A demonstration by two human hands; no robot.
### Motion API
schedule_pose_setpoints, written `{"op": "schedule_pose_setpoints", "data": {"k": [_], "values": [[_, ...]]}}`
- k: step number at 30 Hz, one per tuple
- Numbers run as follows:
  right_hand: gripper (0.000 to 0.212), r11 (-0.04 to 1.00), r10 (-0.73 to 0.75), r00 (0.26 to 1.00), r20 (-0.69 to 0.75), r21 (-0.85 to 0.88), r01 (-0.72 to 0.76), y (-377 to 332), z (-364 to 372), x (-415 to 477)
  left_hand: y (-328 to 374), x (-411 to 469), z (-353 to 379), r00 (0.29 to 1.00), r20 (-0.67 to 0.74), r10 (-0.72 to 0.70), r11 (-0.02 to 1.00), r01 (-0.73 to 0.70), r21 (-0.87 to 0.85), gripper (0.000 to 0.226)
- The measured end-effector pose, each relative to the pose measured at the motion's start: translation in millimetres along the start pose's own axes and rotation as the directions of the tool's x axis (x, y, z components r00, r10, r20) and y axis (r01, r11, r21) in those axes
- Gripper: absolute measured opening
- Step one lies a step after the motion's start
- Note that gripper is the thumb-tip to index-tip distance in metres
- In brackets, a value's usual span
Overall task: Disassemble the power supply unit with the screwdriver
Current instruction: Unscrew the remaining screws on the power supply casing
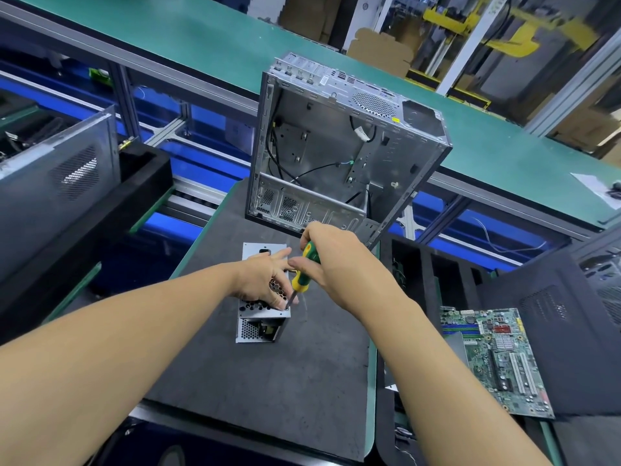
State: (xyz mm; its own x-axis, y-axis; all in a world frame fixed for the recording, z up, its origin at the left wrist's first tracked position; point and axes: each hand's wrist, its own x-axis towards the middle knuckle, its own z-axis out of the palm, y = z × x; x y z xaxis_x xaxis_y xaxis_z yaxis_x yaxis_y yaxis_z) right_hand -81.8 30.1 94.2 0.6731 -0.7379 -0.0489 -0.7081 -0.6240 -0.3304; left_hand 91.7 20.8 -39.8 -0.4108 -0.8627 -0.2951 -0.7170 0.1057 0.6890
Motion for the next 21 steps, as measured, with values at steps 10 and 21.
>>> {"op": "schedule_pose_setpoints", "data": {"k": [10, 21], "values": [[0.028, 0.992, -0.018, 0.998, 0.059, -0.126, 0.025, -17.8, -5.4, 3.7, -3.2, -0.5, 28.8, 0.898, -0.325, 0.297, 0.818, -0.064, 0.572, 0.017], [0.022, 0.994, 0.095, 0.987, 0.126, -0.064, -0.088, -12.4, -16.8, 3.3, -10.1, 26.9, 33.8, 0.887, -0.370, -0.275, 0.774, 0.433, 0.462, 0.078]]}}
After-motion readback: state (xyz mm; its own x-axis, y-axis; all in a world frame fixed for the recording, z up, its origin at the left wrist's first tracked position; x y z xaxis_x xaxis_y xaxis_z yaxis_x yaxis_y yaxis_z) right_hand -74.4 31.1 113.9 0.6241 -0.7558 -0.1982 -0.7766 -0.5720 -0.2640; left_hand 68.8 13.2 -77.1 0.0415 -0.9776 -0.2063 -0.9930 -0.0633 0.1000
